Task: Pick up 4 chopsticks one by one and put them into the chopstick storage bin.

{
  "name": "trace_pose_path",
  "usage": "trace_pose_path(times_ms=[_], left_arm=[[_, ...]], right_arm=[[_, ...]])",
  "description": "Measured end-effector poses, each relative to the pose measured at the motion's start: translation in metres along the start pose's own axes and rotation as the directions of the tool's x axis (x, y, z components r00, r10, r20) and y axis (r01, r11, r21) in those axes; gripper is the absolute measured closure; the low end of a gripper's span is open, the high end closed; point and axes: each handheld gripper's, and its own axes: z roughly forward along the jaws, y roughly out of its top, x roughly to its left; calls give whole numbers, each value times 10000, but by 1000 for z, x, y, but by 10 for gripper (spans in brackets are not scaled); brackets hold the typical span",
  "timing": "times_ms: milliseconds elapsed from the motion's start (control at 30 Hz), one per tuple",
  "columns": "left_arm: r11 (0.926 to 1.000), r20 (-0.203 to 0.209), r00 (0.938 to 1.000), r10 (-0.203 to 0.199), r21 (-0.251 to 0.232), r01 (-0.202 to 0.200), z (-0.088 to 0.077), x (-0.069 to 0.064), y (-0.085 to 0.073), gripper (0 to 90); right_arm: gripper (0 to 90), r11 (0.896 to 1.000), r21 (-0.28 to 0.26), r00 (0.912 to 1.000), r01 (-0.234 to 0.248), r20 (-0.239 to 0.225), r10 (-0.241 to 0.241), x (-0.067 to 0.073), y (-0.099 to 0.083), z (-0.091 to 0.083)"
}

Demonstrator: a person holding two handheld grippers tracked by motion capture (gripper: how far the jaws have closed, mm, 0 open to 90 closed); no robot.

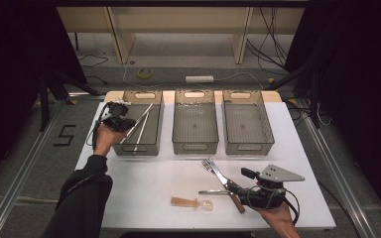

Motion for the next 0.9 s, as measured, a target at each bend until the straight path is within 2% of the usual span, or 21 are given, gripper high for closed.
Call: trace_pose_path(times_ms=[133,333,400,433,533,567,633,700,767,900], left_arm=[[9997,128,9998,149,-201,-146,-5,-4,2,723],[9986,875,9958,252,-483,-210,-21,-20,-1,593],[9983,1227,9918,360,-509,-300,-27,-27,-4,538],[9969,1494,9877,453,-705,-351,-31,-30,-8,520],[9948,1903,9803,532,-957,-355,-37,-37,-16,479],[9958,2015,9776,609,-787,-459,-38,-39,-17,468],[9942,2054,9754,800,-869,-633,-43,-45,-19,444],[9928,2272,9688,987,-893,-802,-47,-50,-20,424],[9915,2270,9679,1076,-956,-878,-50,-56,-20,409],[9865,2405,9588,1513,-985,-1309,-56,-66,-23,380]], right_arm=[[282,10000,2,10000,8,3,-8,0,0,0],[282,10000,-7,10000,-11,3,11,0,0,0],[282,10000,-16,10000,16,8,-16,0,0,-1],[282,10000,-21,10000,12,16,-12,0,0,-1],[282,10000,-34,10000,0,37,0,0,0,-1],[282,10000,-12,10000,16,32,-16,0,0,-1],[282,10000,-27,10000,17,21,-17,1,1,0],[282,10000,-13,10000,98,15,-98,2,1,0],[282,10000,12,10000,71,27,-71,2,1,0],[282,10000,16,10000,83,16,-83,1,1,-1]])
